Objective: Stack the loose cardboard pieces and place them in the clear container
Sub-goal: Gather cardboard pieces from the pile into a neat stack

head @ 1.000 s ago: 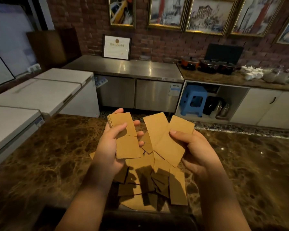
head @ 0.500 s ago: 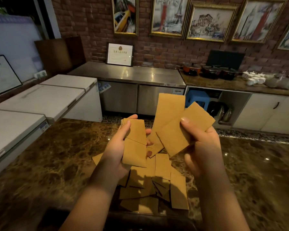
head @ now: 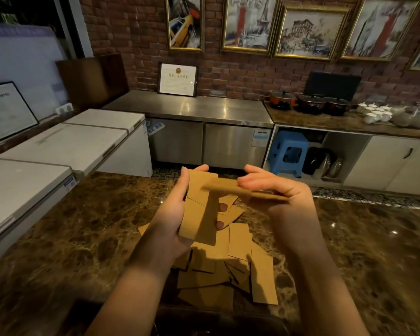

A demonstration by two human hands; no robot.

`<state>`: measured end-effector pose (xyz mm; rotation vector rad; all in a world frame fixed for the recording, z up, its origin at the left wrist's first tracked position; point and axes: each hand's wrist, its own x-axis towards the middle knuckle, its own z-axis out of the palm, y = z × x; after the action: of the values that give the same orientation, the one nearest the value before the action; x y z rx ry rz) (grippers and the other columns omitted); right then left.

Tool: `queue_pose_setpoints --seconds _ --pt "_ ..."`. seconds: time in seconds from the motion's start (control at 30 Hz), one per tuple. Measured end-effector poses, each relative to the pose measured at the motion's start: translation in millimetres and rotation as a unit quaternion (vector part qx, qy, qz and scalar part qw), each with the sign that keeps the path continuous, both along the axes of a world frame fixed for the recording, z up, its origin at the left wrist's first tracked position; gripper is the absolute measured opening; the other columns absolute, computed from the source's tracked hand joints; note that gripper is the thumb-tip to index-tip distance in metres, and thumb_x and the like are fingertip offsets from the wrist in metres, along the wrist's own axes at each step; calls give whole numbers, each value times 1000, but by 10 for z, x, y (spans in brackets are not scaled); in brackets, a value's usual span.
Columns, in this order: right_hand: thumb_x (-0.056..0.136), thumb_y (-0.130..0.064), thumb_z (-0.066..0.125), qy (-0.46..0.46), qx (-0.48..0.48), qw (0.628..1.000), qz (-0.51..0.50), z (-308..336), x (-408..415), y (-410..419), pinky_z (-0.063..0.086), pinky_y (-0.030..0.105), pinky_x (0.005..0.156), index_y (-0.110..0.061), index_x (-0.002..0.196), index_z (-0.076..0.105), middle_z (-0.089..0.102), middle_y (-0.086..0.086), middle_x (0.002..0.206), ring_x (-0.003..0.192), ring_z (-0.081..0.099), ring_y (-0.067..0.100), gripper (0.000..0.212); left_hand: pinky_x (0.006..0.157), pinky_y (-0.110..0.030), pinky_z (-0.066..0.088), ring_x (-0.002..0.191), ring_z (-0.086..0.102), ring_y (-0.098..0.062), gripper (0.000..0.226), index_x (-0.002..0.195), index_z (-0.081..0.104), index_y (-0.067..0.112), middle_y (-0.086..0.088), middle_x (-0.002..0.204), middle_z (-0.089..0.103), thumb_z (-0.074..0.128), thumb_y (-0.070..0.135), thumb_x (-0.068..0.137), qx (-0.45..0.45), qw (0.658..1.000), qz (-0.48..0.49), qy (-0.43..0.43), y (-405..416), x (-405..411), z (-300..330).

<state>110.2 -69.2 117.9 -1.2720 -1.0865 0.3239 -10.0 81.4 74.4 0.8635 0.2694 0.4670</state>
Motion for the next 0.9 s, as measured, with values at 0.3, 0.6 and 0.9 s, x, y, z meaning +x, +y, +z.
queue_pose_setpoints --seconds 0.3,0.6,0.9 --pt "77 -9 83 -285 -115 950 -59 -201 -21 13 21 60 113 -45 94 72 50 -17 138 140 28 25 41 63 -44 58 108 63 -41 72 129 59 45 -13 134 56 71 5 70 78 997 15 4 -6 -112 43" --pt "87 -15 73 -39 -103 983 -148 -173 119 -22 61 28 75 -41 98 64 72 -15 91 92 69 9 30 64 -45 58 100 68 -36 71 126 61 49 -1 114 73 69 6 69 47 993 106 -3 27 -84 20" --pt "92 -20 68 223 -177 959 8 -144 40 80 61 40 79 -18 124 64 79 -1 105 96 75 18 32 68 -55 58 110 60 -42 79 132 54 51 -12 128 61 56 2 70 91 994 51 15 -89 -36 -33"
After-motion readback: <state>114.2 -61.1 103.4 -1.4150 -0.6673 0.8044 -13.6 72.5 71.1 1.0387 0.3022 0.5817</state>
